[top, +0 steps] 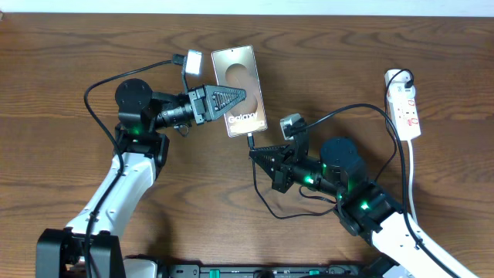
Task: Plug charger to phone and switch on socket
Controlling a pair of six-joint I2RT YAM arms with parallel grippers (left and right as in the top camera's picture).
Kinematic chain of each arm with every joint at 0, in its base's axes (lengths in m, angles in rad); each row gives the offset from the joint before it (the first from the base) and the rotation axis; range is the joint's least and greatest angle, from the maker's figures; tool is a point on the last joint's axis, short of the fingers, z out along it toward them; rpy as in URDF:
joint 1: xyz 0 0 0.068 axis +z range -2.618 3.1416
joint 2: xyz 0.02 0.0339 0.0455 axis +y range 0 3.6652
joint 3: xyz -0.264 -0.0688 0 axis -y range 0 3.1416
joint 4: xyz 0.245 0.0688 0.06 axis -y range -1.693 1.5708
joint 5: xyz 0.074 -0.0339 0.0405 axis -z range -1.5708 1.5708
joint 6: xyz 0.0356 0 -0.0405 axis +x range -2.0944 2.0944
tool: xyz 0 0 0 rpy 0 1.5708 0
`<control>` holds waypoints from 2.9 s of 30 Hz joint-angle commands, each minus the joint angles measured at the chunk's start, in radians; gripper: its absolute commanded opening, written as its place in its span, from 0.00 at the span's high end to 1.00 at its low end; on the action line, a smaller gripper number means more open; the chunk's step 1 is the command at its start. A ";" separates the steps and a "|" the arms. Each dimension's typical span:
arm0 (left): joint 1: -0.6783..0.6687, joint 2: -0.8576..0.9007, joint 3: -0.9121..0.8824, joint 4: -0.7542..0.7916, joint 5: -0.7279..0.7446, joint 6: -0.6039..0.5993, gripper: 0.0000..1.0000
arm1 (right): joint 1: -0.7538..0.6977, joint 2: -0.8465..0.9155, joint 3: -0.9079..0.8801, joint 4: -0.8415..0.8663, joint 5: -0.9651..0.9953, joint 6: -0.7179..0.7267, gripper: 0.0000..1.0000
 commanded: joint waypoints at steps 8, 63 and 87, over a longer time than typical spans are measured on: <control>-0.003 -0.011 0.018 0.011 -0.005 -0.005 0.93 | -0.002 0.002 0.008 0.027 0.012 0.015 0.99; -0.003 -0.011 0.018 0.012 0.037 -0.001 0.93 | -0.047 0.027 0.008 0.057 -0.036 0.000 0.83; -0.003 -0.010 0.018 0.002 -0.048 0.033 0.92 | -0.046 -0.074 0.008 -0.072 -0.077 -0.098 0.45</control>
